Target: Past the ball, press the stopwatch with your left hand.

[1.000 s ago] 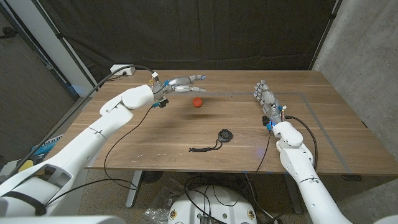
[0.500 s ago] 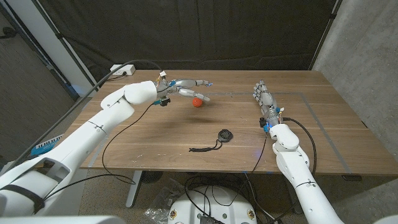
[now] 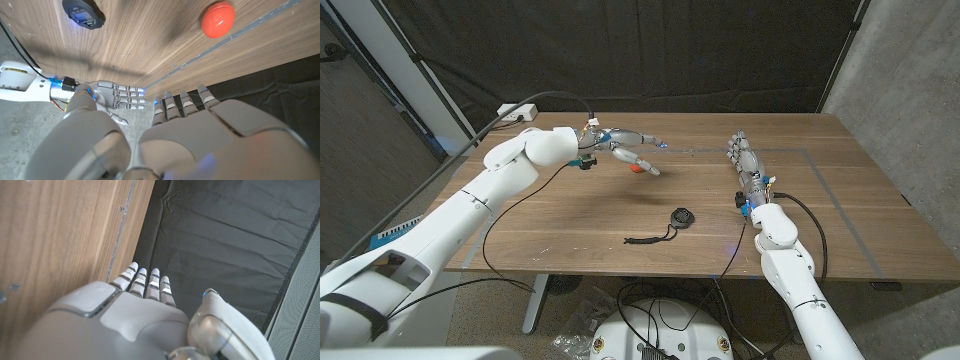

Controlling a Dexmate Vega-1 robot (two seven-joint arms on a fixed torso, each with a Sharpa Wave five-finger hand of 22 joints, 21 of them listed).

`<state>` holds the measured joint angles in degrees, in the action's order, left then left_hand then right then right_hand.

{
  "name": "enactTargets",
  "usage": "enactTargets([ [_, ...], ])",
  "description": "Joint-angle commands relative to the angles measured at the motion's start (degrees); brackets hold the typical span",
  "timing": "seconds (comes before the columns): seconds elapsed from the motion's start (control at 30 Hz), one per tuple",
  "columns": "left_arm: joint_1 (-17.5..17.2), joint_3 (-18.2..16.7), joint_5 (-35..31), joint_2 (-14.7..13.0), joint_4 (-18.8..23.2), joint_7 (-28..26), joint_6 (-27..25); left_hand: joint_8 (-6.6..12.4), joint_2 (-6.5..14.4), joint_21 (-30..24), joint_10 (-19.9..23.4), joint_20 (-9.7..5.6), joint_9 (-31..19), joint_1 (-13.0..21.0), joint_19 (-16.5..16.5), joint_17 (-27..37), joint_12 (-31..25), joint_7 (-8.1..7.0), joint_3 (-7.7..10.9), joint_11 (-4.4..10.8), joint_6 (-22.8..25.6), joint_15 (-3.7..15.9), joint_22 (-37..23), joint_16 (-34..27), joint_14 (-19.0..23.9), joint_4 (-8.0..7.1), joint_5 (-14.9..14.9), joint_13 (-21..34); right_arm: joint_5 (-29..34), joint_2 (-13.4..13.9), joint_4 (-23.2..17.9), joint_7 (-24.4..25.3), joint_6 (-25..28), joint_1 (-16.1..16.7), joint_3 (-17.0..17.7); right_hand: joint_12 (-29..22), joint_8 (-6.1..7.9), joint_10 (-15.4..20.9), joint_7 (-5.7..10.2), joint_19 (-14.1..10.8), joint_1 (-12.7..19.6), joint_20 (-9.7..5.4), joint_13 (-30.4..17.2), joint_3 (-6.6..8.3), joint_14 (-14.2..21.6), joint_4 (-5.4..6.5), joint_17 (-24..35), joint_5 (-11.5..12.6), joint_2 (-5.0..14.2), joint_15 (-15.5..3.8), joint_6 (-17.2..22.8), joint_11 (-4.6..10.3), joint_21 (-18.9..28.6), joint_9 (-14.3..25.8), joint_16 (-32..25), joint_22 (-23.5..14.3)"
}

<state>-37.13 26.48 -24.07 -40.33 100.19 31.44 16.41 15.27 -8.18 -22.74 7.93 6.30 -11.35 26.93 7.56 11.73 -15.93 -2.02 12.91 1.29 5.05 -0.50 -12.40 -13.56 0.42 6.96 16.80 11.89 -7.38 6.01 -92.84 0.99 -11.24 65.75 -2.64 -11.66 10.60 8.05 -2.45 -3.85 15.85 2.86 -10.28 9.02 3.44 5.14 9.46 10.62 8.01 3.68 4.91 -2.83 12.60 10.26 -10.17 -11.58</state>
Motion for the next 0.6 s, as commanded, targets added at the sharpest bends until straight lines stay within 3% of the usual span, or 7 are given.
enactTargets([
  [0.03,1.2,2.02,-9.58,0.2,4.81,6.47,-3.21,0.49,-0.04,-0.67,1.68,-0.16,-0.11,0.78,-0.67,0.41,-0.58,0.41,-0.53,-0.66,1.31,0.07,-0.26,-0.9,2.14,-0.05,0.67,0.26,0.01,-0.03,-0.9,1.26,-0.79,1.34,-0.79,-0.26,0.29,0.67,-0.15,-0.49,-0.25,0.11,-0.06,0.16,-0.16,-0.22,0.31,0.09,-0.59,0.35,0.37,-0.03,0.41,0.2,-0.06,-0.11],
  [0.43,1.95,4.48,-17.13,1.51,8.58,9.94,-6.3,0.54,-0.25,-1.23,2.78,0.53,-0.15,1.0,-1.73,0.87,-0.69,0.27,-1.28,-0.11,2.06,0.5,-0.39,-1.64,4.06,-0.04,0.92,0.29,-1.36,0.12,0.33,0.77,-2.1,1.21,-0.48,-0.23,0.27,0.68,-0.15,-0.48,-0.5,0.12,-0.06,0.13,-0.11,-0.13,0.34,0.09,-0.61,0.49,0.37,0.02,0.4,0.2,-0.07,-0.11],
  [0.6,2.85,6.22,-20.41,2.67,9.49,12.21,-7.39,1.41,-0.43,-1.89,5.78,0.71,-0.21,1.22,-2.93,1.38,-1.43,0.64,-2.26,0.65,4.95,1.47,-0.52,-2.53,6.41,-0.04,1.2,0.33,-2.0,0.27,0.75,0.37,-2.61,1.34,-0.17,-0.22,0.25,0.69,-0.13,-0.47,-0.64,0.18,-0.06,0.09,-0.07,-0.06,0.36,0.08,-0.62,0.48,0.34,-0.04,0.4,0.2,-0.09,-0.11],
])
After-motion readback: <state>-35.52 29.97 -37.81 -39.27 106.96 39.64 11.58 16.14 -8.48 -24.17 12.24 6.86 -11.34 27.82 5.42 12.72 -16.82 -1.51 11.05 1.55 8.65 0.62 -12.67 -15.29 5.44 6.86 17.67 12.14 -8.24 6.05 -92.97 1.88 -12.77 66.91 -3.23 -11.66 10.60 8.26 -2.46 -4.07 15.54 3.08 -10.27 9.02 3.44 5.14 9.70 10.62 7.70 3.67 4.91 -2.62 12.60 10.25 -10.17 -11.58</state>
